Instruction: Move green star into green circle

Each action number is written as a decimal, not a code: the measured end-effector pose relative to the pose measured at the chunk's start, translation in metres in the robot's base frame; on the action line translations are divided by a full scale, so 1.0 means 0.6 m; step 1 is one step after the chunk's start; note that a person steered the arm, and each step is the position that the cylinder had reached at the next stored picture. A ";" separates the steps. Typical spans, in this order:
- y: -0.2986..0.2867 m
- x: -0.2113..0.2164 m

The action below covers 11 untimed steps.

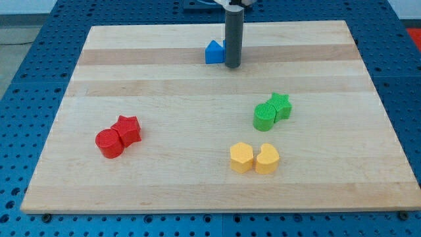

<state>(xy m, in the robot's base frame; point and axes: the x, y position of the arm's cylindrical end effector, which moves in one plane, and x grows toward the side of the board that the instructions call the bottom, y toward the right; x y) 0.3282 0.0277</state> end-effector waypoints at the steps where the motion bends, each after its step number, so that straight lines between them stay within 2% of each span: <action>1: 0.041 0.048; 2: 0.139 0.097; 3: 0.177 0.187; 5: 0.181 0.267; 6: 0.228 0.322; 8: 0.085 0.287; 9: 0.059 0.264; 10: 0.052 0.232; 11: 0.098 0.234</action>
